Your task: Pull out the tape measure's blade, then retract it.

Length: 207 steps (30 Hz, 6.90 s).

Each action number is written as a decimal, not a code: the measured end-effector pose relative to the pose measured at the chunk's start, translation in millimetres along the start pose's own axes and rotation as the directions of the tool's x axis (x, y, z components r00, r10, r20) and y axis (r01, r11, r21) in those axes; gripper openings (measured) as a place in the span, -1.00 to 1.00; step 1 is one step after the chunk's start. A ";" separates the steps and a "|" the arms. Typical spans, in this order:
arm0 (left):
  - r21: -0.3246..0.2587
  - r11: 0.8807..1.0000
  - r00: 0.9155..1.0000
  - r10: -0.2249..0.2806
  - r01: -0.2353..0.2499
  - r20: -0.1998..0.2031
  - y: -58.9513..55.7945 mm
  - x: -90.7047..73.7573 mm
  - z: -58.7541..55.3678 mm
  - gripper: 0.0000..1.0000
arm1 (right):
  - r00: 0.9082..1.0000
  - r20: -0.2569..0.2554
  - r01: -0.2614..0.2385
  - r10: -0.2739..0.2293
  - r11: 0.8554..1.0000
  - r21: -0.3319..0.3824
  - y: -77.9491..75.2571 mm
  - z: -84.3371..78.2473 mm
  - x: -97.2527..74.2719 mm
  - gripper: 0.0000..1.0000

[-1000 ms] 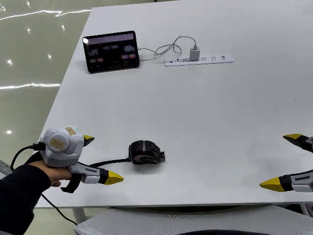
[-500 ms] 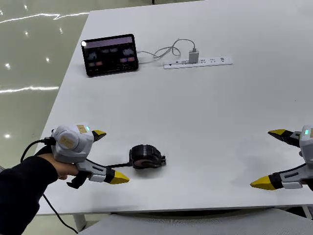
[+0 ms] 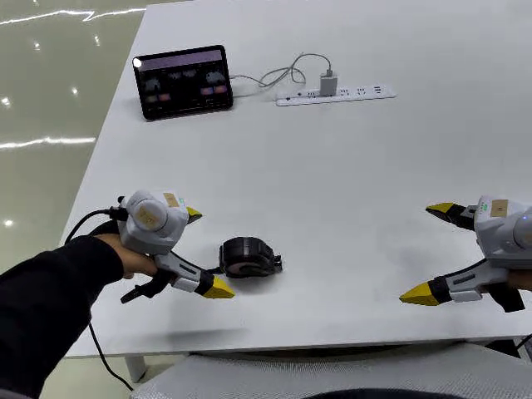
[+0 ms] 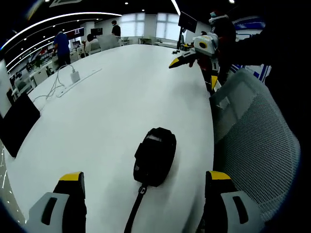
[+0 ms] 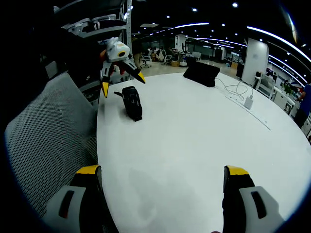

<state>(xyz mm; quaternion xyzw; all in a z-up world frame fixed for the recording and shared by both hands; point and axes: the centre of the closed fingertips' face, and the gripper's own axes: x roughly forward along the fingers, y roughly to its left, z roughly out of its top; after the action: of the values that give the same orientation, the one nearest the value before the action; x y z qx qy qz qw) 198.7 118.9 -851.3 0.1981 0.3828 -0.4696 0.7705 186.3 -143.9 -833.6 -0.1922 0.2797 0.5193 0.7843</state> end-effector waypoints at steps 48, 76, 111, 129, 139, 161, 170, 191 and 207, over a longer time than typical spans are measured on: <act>0.259 0.962 0.993 -0.064 0.087 -0.098 -17.4 39.5 19.1 -0.34 | 0.954 -0.046 -0.299 0.296 0.931 -0.208 61.3 66.7 142.3 0.23; 0.245 0.965 0.993 -0.066 0.089 -0.100 -19.5 39.9 17.2 -0.36 | 0.940 -0.152 -0.335 0.304 0.906 -0.260 68.5 64.4 177.5 -0.65; 0.237 0.967 0.994 -0.078 0.094 -0.077 -18.8 39.3 18.1 -0.36 | 0.925 -0.240 -0.356 0.295 0.893 -0.275 64.9 52.4 173.6 -0.79; 0.222 0.971 0.995 -0.077 0.089 -0.063 -18.4 39.4 18.2 -0.35 | 0.935 -0.223 -0.328 0.277 0.915 -0.237 69.3 59.2 187.6 -0.76; 0.224 0.970 0.994 -0.086 0.099 -0.068 -18.8 39.7 18.3 -0.35 | 0.935 -0.230 -0.323 0.270 0.915 -0.242 68.7 58.4 188.8 -0.79; 0.247 0.964 0.995 -0.081 0.094 -0.061 -19.3 38.6 18.6 -0.36 | 0.930 -0.239 -0.332 0.280 0.919 -0.214 69.7 57.8 185.8 -0.81; 0.246 0.965 0.995 -0.080 0.093 -0.062 -19.1 38.9 18.0 -0.36 | 0.930 -0.243 -0.329 0.277 0.921 -0.209 67.8 56.6 183.8 -0.80; 0.239 0.967 0.995 -0.079 0.092 -0.065 -19.2 38.9 17.9 -0.36 | 0.933 -0.243 -0.317 0.266 0.927 -0.199 62.9 49.4 174.3 -0.80; 0.242 0.966 0.995 -0.076 0.091 -0.069 -19.8 39.2 18.4 -0.36 | 0.931 -0.257 -0.316 0.260 0.926 -0.208 60.6 45.8 168.2 -0.80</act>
<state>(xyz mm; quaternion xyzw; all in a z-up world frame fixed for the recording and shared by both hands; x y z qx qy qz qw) 199.2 74.6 -869.1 0.2889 0.3526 -0.5393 0.7081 192.5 25.6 -906.4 -0.3017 0.3255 0.6350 0.6323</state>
